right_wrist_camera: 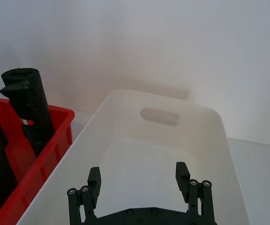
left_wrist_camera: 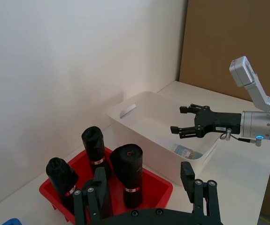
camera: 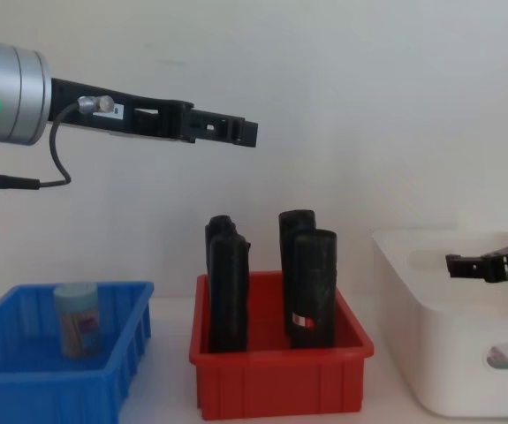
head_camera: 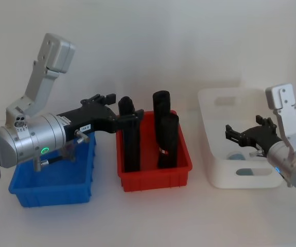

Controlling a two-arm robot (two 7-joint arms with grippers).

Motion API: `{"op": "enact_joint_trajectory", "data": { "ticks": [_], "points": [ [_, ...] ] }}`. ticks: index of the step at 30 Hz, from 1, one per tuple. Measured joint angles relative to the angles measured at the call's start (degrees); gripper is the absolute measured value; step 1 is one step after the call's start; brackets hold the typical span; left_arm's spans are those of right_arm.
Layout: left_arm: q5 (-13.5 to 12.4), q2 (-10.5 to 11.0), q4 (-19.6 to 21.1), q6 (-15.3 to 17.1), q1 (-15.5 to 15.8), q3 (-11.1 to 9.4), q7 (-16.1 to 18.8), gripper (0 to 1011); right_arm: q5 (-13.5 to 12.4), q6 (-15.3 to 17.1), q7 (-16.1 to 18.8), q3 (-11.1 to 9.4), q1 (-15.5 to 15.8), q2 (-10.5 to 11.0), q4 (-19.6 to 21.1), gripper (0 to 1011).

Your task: Pick the cotton swabs from the blue box and place them into the white box.

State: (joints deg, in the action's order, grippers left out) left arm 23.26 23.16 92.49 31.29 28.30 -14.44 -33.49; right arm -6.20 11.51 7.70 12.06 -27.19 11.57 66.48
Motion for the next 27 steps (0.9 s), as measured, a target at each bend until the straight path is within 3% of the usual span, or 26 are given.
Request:
{"op": "enact_joint_trajectory", "data": {
  "ticks": [17, 27],
  "points": [
    [0.0, 0.0, 0.0, 0.0, 0.0, 0.0, 0.0, 1004, -2.5, -6.0, -2.7, -1.5, 4.8, 1.9, 10.4, 1001],
    [-0.1, 0.0, 0.0, -0.5, -0.3, -0.2, 0.4, 1004, -2.9, -6.6, -3.0, -1.8, 5.8, 2.2, 12.1, 1001]
  ]
}}
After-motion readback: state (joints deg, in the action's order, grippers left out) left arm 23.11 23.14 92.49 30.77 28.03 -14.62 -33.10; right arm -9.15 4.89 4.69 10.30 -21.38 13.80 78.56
